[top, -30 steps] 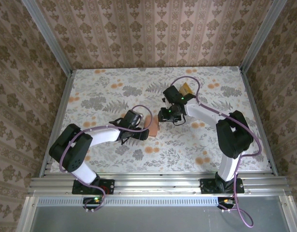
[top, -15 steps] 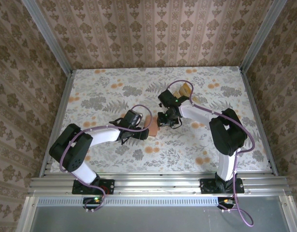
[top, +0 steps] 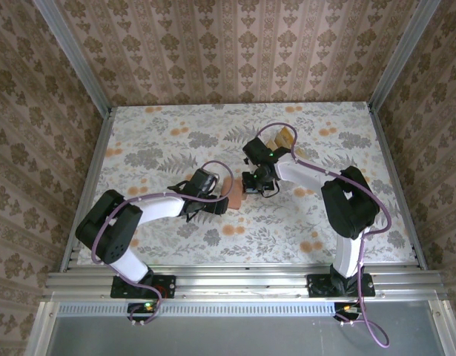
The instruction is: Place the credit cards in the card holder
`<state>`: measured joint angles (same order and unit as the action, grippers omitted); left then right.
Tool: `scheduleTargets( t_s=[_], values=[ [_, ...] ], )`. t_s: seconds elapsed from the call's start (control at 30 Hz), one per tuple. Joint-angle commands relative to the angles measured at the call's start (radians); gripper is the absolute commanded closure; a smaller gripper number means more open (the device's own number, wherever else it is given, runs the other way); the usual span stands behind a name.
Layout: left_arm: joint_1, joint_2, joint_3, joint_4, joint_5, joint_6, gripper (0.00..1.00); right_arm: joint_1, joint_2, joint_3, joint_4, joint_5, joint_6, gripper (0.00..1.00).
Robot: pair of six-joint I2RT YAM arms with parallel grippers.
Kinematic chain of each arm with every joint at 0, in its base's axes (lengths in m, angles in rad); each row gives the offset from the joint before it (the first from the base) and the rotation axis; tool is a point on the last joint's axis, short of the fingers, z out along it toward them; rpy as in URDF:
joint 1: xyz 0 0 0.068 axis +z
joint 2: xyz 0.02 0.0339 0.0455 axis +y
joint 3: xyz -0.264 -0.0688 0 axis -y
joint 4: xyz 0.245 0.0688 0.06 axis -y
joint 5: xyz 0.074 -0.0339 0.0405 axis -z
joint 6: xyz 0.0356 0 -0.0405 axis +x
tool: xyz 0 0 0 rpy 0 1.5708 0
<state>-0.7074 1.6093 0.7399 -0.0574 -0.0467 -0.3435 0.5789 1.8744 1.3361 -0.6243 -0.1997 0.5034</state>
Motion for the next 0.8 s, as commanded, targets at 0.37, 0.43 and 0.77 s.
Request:
scheduleTargets(
  t_s=[0.37,0.43,0.77],
  values=[
    [-0.008,0.087,-0.017,-0.021,0.089,0.003,0.06,0.006,0.082,0.050,0.152,-0.144,0.119,1.00],
    [-0.009,0.087,-0.014,-0.022,0.090,0.006,0.06,0.006,0.099,0.057,0.165,-0.156,0.128,1.00],
    [-0.009,0.091,-0.005,-0.025,0.100,0.013,0.07,0.007,0.146,0.072,0.211,-0.190,0.152,1.00]
  ],
)
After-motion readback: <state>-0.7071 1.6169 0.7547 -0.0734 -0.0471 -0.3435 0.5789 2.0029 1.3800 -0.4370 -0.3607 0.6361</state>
